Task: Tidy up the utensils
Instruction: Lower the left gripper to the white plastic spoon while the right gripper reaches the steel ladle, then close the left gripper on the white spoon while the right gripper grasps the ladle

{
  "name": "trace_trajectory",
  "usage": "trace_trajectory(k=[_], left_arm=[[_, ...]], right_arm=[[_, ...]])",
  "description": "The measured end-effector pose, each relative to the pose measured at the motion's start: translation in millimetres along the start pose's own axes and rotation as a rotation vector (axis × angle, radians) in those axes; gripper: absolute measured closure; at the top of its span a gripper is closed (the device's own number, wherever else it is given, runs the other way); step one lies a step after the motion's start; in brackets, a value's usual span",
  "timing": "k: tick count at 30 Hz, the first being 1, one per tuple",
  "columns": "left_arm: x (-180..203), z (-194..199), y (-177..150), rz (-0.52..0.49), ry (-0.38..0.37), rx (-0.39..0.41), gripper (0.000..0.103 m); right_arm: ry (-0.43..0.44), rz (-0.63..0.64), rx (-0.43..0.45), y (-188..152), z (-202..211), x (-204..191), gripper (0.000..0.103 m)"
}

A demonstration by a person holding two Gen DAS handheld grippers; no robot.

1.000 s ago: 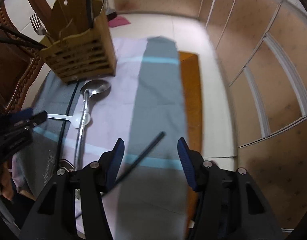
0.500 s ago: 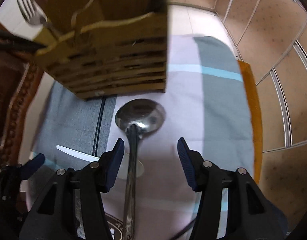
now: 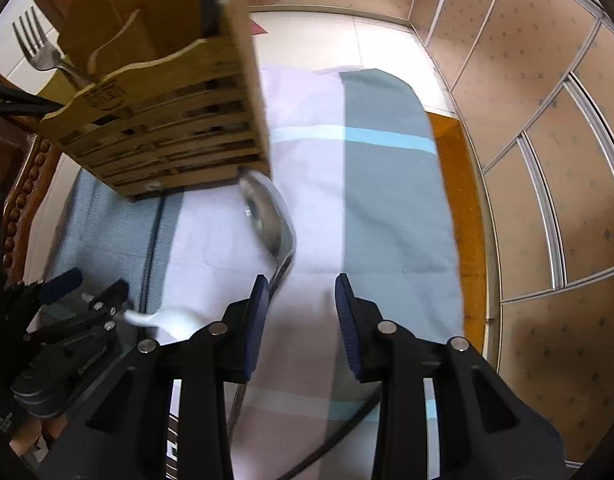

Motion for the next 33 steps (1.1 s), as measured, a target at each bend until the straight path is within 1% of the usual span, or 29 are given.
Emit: trace_trajectory(k=[3,5,8,13,15,17,19,21,23,26,27,29,31,33], left_arm=[[3,1,-14,-0.01,-0.009,-0.034,0.043],[6,2,-26,-0.016,-0.017,-0.054,0.042],[13,4,-50,-0.041,-0.055,-0.078,0.041],[18,10,-86,-0.071,-0.097,-0.09,0.04],[20,14,-93,-0.076,-0.114,-0.082,0.04],[20,25,-93,-0.069,-0.126,-0.047,0.04],[25,38,-91,-0.075,-0.127,-0.017,0.038],[33,52,-97,-0.109,-0.136,0.008,0.037],[52,58,-95,-0.16,-0.148,0.019,0.036],[74,48,-95,-0.231,-0.122,0.005,0.036],[88,42,-96,-0.242,-0.114,-0.006,0.036],[95,31,-93,-0.262,-0.104,-0.036,0.036],[98,23,-90,-0.272,-0.115,-0.061,0.036],[99,16,-85,-0.275,-0.113,-0.083,0.039]], right_arm=[[0.009,-0.01,-0.003,-4,0,6,0.068],[0.012,-0.017,-0.002,-11,5,17,0.068],[0.014,-0.019,-0.001,-13,6,27,0.068],[0.017,-0.032,0.005,-14,6,50,0.068],[0.018,-0.035,0.01,-17,7,57,0.068],[0.017,-0.037,0.014,-16,6,61,0.068],[0.015,-0.043,0.017,-17,7,64,0.068],[0.016,-0.05,0.019,-15,5,67,0.068],[0.014,-0.056,0.021,-16,7,70,0.068],[0.014,-0.059,0.02,-18,6,74,0.068],[0.015,-0.059,0.02,-19,7,75,0.068],[0.012,-0.057,0.025,-22,8,77,0.068],[0.007,-0.055,0.028,-24,9,79,0.068],[0.011,-0.057,0.031,-26,11,83,0.068]])
Point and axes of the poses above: each gripper's, at about its wrist camera, not at the fingertips, and z roughly against the way its jaws point, x to its right, y to its top, the point moved 7 cm from there along -z, roughly the way its jaws point, and after that the axes turned 12 degrees about -x, right-handed, at the moved point
